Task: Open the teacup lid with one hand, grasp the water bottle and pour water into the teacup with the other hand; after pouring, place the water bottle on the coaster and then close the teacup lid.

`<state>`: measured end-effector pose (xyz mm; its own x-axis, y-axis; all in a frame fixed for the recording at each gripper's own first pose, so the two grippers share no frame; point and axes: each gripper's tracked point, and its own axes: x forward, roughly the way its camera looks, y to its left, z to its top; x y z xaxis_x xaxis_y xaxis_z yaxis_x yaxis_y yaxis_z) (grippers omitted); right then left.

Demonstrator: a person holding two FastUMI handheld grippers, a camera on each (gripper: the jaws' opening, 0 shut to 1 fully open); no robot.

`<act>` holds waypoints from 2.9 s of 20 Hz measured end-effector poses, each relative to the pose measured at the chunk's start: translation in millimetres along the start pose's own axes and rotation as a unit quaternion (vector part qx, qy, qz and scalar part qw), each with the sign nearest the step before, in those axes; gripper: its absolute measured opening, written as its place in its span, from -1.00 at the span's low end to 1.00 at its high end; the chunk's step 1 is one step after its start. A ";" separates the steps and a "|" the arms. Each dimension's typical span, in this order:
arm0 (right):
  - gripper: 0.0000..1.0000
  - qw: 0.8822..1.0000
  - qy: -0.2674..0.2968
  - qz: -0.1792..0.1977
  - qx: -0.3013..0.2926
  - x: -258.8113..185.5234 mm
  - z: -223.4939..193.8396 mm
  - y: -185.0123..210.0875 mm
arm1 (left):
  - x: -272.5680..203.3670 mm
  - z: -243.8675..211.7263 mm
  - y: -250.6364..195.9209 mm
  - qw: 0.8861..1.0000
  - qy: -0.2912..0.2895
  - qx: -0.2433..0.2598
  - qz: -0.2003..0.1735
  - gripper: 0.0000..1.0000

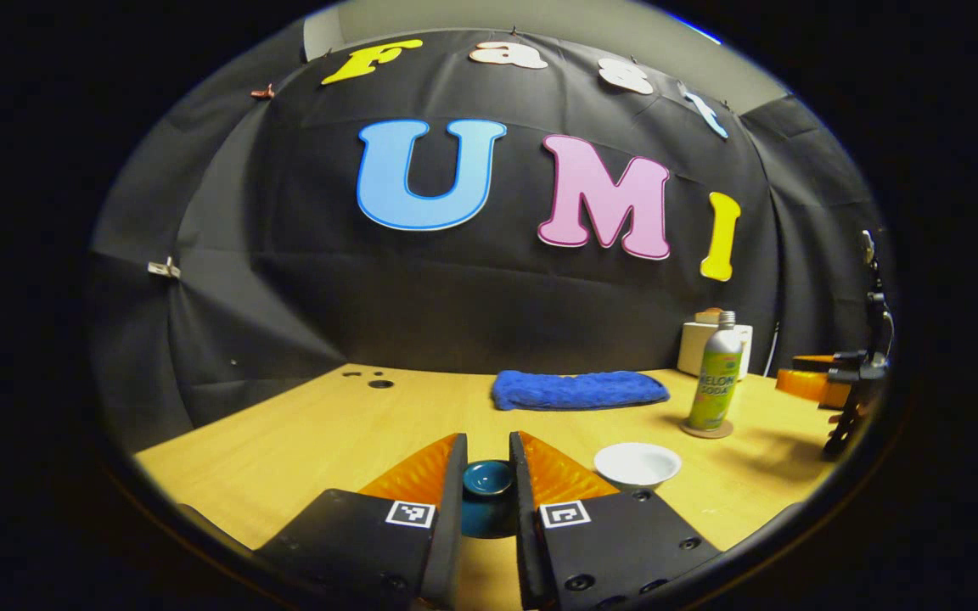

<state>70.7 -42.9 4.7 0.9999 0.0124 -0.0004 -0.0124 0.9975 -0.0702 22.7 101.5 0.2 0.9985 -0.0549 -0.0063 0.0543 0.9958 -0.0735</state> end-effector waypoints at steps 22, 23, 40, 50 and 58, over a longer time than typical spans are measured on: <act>0.98 0.999 0.001 -0.014 0.034 -0.3 -11.6 -7.8 | 65.1 -23.1 -123.8 0.991 0.071 0.059 -0.102 -0.38; 0.98 0.999 0.002 -0.014 0.034 -1.1 -12.8 -8.6 | 65.9 -23.9 -124.6 0.990 0.071 0.064 -0.101 -0.38; 0.99 0.999 0.001 -0.016 0.034 0.8 -12.8 -10.9 | 70.4 -37.2 -124.9 0.987 0.097 0.099 -0.085 -0.34; 0.98 0.999 0.001 -0.016 0.034 0.4 -12.7 -11.6 | 52.8 -24.1 -117.0 0.992 0.056 0.092 -0.064 0.49; 0.99 0.999 0.006 -0.007 0.048 -14.6 -12.5 5.9 | 3.0 10.5 -123.1 0.999 -0.022 0.022 -0.031 0.94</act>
<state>56.0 -38.1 -8.2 0.9999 -0.0025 -0.0113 0.0028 0.9997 0.0250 19.2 -20.5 19.6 0.9927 -0.1134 0.0405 0.1146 0.9930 -0.0281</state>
